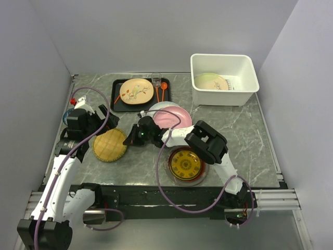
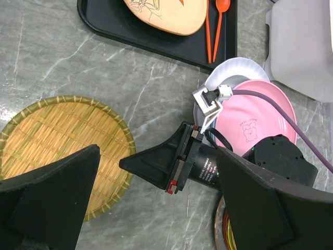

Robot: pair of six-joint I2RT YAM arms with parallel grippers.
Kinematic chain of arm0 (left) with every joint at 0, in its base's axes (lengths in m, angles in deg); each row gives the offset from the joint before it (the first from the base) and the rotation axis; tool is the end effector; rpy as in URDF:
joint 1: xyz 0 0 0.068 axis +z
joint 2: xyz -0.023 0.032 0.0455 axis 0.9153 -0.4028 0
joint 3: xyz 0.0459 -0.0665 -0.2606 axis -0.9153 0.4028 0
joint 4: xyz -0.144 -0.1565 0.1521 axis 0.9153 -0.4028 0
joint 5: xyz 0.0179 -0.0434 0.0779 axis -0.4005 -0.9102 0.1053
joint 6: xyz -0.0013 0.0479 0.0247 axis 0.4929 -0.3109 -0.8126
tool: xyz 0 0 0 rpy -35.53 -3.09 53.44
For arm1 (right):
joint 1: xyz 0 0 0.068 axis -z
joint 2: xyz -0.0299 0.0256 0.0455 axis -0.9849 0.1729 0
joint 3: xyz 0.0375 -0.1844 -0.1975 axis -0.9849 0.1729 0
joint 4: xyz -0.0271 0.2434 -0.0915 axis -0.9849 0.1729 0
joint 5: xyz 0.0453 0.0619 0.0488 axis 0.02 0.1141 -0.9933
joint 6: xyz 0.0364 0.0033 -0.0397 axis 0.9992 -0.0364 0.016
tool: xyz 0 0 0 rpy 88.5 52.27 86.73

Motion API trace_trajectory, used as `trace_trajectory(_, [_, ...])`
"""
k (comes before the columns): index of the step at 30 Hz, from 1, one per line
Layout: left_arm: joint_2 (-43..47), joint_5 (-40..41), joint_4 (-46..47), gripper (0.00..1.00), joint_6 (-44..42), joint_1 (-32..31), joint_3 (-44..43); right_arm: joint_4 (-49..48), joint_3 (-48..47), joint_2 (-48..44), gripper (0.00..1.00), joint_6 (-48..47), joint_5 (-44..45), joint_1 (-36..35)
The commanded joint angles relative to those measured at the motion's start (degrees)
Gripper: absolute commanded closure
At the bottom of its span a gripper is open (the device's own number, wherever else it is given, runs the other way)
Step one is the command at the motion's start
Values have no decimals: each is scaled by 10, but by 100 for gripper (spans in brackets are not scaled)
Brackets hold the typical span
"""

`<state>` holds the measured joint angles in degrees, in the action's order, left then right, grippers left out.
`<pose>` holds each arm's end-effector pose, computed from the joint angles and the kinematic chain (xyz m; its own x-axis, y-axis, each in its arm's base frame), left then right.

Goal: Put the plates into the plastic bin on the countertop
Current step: Pick up the plate at the center of the board.

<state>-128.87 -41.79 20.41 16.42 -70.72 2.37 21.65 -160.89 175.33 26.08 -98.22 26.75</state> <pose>0.1875 -0.0188 0.3117 -0.4772 -0.4927 -0.7277 -0.0877 0.8506 -0.5184 0.2776 0.3887 0.1242 -0.9282 0.1061 -0.3567 -0.2485 0.5370 0.8062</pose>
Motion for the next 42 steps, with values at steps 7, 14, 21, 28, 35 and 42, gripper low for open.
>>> trace_trajectory(7, [19,11,21,1,16,0,-3,-23,44,-79,100,0,20,-2])
trace_trajectory(14, [3,1,36,1,26,0,-13,-46,92,-139,100,9,37,-3])
trace_trajectory(21, [10,-4,51,1,33,0,-8,-70,148,-197,100,19,48,-2])
trace_trajectory(28, [2,-3,55,1,35,0,-12,-104,192,-251,100,33,49,-3])
trace_trajectory(35, [-18,-35,88,1,53,-1,-11,-98,245,-329,100,30,82,-5])
trace_trajectory(42, [-34,-40,106,1,65,-1,-15,-48,293,-422,100,13,137,-4])
